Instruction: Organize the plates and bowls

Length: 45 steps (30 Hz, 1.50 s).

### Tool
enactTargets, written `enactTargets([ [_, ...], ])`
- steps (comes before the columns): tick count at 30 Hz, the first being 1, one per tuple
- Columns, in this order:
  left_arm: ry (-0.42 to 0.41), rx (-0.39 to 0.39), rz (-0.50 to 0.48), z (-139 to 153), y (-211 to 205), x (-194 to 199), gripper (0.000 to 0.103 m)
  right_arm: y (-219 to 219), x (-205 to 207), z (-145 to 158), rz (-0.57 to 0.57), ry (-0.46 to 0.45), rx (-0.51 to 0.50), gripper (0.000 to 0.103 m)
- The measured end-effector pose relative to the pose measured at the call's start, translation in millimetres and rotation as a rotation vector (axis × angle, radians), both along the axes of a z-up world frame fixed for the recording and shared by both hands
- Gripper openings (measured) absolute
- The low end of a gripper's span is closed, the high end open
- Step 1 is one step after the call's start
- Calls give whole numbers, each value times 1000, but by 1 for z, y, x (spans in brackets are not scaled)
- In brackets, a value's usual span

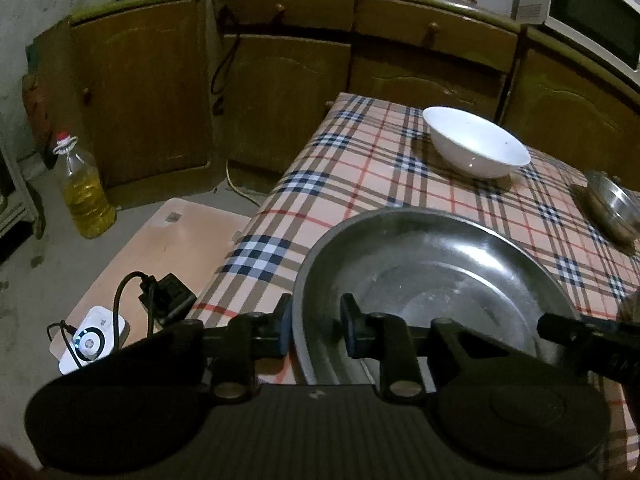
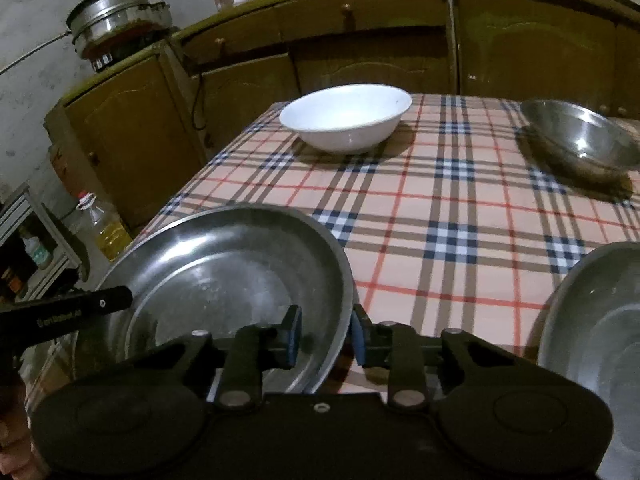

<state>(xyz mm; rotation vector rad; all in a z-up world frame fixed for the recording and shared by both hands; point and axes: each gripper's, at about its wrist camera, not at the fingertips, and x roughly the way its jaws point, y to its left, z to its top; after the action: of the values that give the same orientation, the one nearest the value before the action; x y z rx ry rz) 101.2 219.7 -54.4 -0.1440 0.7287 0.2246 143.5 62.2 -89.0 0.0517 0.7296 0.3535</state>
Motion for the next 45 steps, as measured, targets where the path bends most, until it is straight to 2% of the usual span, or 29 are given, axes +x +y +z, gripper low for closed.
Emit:
enactTargets([
  [15, -85, 10, 4, 26, -16, -32, 25, -11, -38, 32, 29, -135, -24, 33],
  [26, -111, 23, 12, 49, -31, -55, 25, -31, -67, 66, 42, -220, 32, 33],
  [45, -190, 65, -15, 91, -63, -86, 25, -73, -110, 107, 29, -302, 138, 33],
])
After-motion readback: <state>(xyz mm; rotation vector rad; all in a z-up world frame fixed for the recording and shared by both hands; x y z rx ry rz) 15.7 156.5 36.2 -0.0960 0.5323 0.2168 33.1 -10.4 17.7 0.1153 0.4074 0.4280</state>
